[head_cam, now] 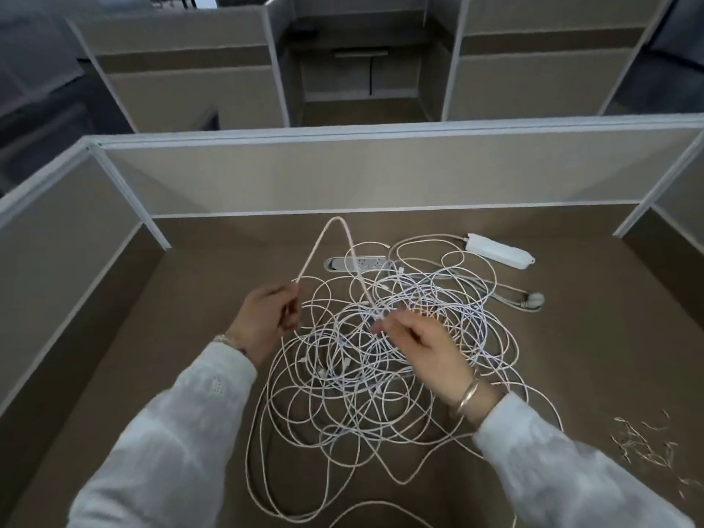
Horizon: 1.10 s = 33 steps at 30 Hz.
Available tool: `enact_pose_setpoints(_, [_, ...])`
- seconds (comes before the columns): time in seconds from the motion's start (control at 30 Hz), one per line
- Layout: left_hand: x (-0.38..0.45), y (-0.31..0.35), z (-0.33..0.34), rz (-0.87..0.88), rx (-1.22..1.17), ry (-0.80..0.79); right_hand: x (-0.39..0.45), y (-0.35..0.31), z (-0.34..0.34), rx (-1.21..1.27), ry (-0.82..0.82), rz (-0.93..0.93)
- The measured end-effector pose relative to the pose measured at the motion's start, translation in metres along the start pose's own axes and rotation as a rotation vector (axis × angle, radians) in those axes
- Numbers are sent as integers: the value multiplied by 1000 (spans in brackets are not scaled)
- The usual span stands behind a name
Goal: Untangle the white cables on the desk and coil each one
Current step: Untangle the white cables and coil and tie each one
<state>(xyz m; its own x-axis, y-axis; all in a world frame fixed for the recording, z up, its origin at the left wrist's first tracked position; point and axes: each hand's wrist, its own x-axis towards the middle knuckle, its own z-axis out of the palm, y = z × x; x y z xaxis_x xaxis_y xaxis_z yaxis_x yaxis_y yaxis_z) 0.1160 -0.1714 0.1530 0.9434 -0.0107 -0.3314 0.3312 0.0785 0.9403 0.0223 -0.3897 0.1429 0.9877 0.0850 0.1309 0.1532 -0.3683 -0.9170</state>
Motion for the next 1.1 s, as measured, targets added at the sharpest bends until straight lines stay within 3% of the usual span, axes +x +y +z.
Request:
enact_pose_setpoints(0.1, [-21,-4,12,-87,17,-272,-2,-12,7,-184,-197,-45])
enact_pose_setpoints(0.2, [-36,-4,21,-208,141,-640,0,-18,2,-326,-162,-61])
enact_pose_setpoints(0.27, [-41,-6,26,-243,249,-774,2,-19,-2,-386,-117,-87])
enact_pose_setpoints(0.47, [-54,-2,37,-168,494,-797,-3,-14,-10,-411,40,-49])
enact_pose_setpoints(0.53, [-54,0,37,-132,543,-854,-4,-12,-11,-355,-2,-15])
enact_pose_setpoints(0.63, [-55,4,35,113,918,-854,-6,-11,-17,27,-238,165])
enact_pose_setpoints(0.73, [-56,1,40,388,1252,-653,-3,-17,-27,406,-359,505])
enact_pose_setpoints(0.8, [-58,-4,43,614,1478,-513,-1,-19,-30,258,-415,498])
enact_pose_setpoints(0.87, [-59,-7,44,683,1505,-464,-1,-20,-28,-28,-433,318])
enact_pose_setpoints(0.93, [-59,-3,43,511,1346,-561,1,-14,-25,-201,-410,190])
enact_pose_setpoints(1.0, [-60,2,46,151,1033,-706,2,-13,-21,-303,-386,97])
enact_pose_setpoints(1.1, [-58,8,49,-194,722,-743,4,-17,-13,-465,-361,-65])
